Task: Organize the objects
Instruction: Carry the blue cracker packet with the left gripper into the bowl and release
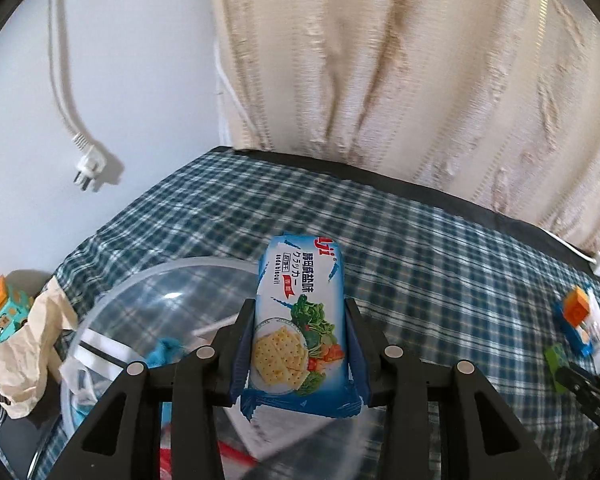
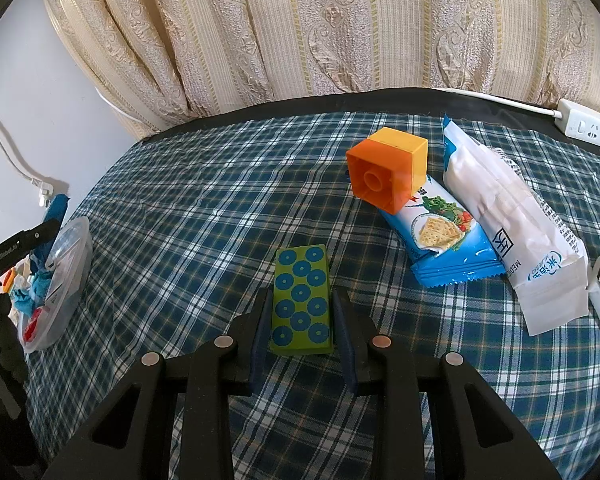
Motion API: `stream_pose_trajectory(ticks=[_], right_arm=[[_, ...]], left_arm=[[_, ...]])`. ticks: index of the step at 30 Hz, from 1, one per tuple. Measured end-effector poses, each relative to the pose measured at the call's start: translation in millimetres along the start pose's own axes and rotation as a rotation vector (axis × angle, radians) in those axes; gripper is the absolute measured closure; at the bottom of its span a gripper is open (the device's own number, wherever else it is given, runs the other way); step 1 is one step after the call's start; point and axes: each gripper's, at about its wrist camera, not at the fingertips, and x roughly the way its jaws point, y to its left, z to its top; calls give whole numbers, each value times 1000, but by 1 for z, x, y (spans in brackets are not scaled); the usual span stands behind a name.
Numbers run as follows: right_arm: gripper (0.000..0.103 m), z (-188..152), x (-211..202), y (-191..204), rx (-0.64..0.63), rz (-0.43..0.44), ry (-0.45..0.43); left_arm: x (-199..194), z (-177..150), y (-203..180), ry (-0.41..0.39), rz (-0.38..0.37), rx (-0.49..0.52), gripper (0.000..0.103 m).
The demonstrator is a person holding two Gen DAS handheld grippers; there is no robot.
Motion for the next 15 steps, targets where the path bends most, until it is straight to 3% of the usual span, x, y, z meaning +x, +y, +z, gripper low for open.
stream_pose_trajectory(ticks=[9,11,13,15], right_arm=[[72,0,1,0,0,0,0],[72,0,1,0,0,0,0],[72,0,1,0,0,1,0],[72,0,1,0,0,1,0]], left_arm=[[14,4,43,31,58,-113,57],[15,4,48,28,75,-126,46],[13,4,50,13,105,-134,20],[10,4,51,-7,115,-137,16]])
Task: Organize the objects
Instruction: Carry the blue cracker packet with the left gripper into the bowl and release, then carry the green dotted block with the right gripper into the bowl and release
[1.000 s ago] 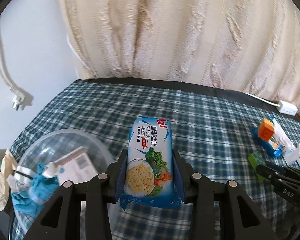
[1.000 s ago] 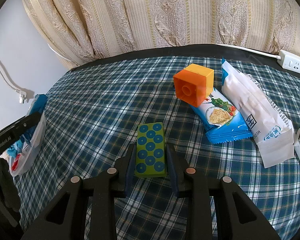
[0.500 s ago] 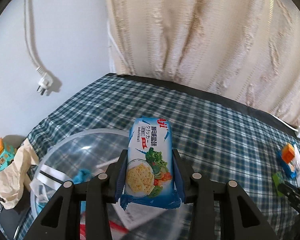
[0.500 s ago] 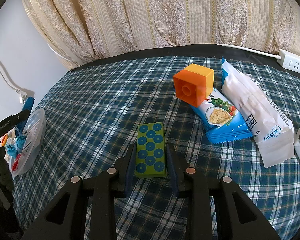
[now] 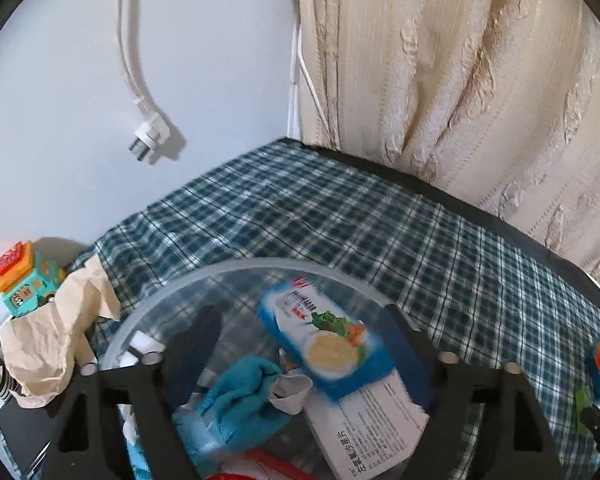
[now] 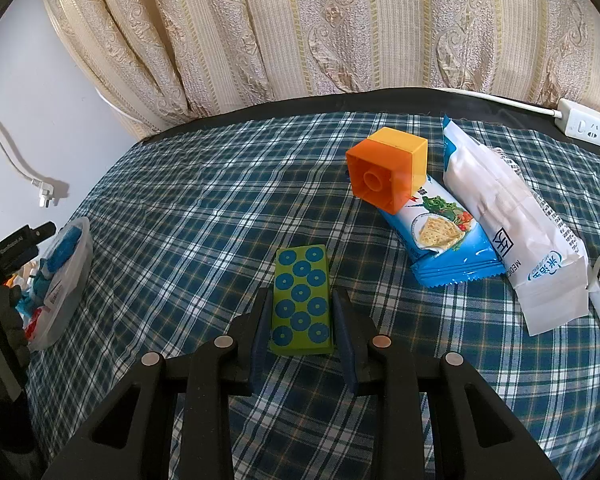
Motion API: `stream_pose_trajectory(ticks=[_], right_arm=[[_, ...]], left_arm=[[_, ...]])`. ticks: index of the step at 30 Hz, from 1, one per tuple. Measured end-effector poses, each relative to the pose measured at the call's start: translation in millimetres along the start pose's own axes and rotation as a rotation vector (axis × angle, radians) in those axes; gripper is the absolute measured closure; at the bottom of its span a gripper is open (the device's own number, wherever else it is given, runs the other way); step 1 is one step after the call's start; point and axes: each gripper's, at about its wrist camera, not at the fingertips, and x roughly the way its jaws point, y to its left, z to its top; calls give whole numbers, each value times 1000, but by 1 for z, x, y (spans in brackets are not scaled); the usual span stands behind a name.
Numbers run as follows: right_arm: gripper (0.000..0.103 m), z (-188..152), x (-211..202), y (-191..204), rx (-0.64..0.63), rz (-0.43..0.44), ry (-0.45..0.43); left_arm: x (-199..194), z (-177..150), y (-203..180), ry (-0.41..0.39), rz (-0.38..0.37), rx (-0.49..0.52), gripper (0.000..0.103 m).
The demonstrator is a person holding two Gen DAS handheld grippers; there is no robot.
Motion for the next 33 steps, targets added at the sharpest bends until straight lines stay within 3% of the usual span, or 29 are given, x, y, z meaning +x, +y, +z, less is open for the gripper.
stream_pose_trajectory(ticks=[6,15,29,33], right_arm=[[72,0,0,0,-1,2,0],[72,0,0,0,6,13,-2],[73,1,-11,14,-28,56,-40],[73,-3,-10,22,-62,4,-33]], left_arm=[[-6,-2,1,-34,17,1,9],[-19,1,16,-77,11,-76,3],[-33,2,30,-125,54,-124,2],[-32,2,34,-115,52,-141,2]])
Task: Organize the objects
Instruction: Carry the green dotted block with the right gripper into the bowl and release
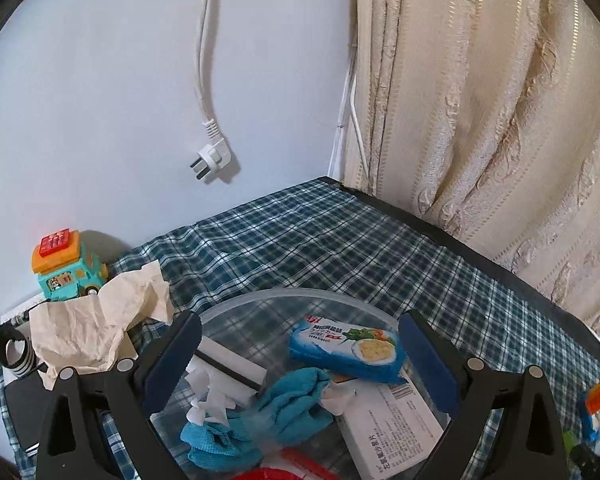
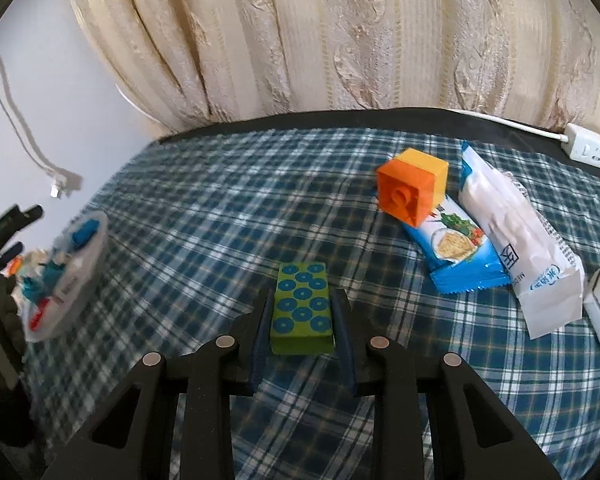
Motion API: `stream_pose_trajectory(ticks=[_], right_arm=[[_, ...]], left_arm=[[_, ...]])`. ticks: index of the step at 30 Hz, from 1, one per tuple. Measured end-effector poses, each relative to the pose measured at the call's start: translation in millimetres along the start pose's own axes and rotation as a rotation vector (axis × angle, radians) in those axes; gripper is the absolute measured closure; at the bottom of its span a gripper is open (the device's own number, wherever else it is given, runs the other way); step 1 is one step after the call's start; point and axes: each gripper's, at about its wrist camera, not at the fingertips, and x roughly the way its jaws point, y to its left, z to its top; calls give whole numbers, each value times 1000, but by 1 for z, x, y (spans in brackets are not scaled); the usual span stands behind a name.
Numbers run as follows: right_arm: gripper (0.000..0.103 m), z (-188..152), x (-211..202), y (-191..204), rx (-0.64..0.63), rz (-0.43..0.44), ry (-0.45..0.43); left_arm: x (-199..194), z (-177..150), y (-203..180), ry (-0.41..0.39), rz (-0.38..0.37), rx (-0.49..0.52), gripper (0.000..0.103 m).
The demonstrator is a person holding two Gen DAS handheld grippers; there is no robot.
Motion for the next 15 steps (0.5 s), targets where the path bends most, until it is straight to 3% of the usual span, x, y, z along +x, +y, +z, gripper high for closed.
stream_pose_trajectory(ticks=[15], right_arm=[[72,2,19,11,-98,-91,63]], left_arm=[[-7,0,-5,4,-48,8,0]])
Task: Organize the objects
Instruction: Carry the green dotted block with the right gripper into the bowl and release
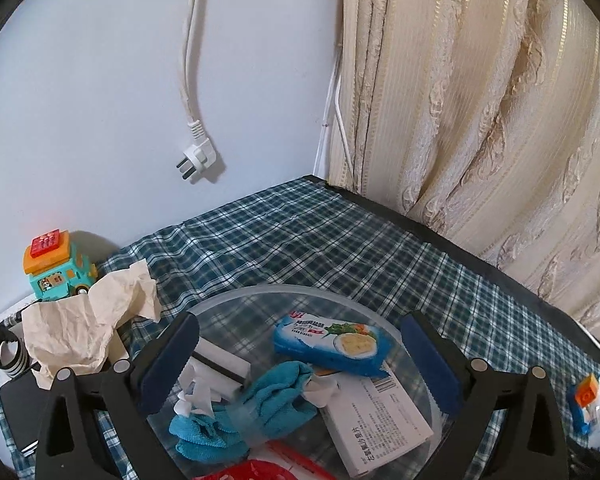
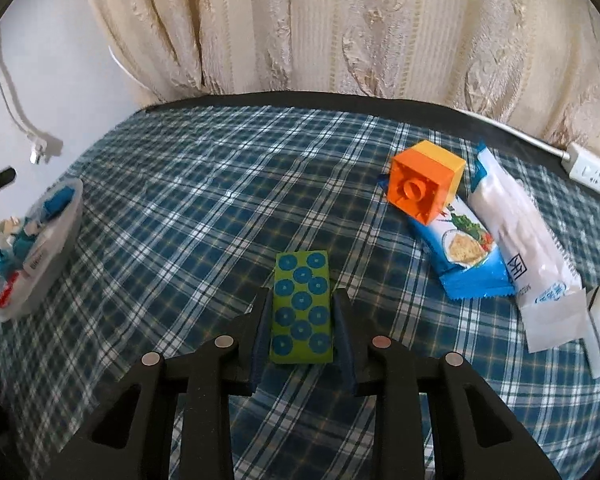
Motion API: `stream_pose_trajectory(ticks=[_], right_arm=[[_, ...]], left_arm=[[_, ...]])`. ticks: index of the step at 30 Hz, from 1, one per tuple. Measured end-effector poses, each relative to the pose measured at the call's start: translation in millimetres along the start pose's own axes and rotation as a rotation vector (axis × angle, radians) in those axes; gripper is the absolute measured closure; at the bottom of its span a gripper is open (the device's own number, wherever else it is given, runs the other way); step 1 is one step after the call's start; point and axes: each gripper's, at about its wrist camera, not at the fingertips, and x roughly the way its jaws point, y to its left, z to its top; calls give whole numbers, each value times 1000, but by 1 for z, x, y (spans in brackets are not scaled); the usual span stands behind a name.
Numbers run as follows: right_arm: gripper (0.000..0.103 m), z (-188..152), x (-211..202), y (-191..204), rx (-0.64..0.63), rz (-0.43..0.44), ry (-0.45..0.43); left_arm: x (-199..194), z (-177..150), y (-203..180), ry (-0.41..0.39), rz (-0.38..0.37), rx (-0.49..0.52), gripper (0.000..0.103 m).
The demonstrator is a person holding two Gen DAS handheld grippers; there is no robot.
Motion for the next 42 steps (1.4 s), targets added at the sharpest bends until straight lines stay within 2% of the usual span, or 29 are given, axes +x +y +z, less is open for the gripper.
stream_pose_trajectory(ticks=[2,4,9,14,20,27,31,33,42], right_arm=[[73,1,1,3,-15,-17,2],[73,1,0,6,7,25,6],[73,9,-14,33,47,205,-25],[73,25,-26,92,4,395,-49],[73,33,-30,163,-88,537,-62],[73,30,-19,217,-159,618,-31],[72,32,-12,231,-175,661,-28],[72,33,-8,236,-173,656,-31],[72,29,-5,208,-122,634,-39]], left_arm=[[-1,1,2,1,-8,-12,0],[-3,2,5,-4,-9,-25,0],[-5,4,11,-12,4,-53,0],[-5,5,19,-9,14,-86,0],[-4,7,25,-3,23,-116,0],[-5,7,34,-10,36,-154,0],[-9,7,35,-22,43,-167,0],[-8,7,37,-21,47,-180,0],[-6,5,27,-8,44,-154,0]])
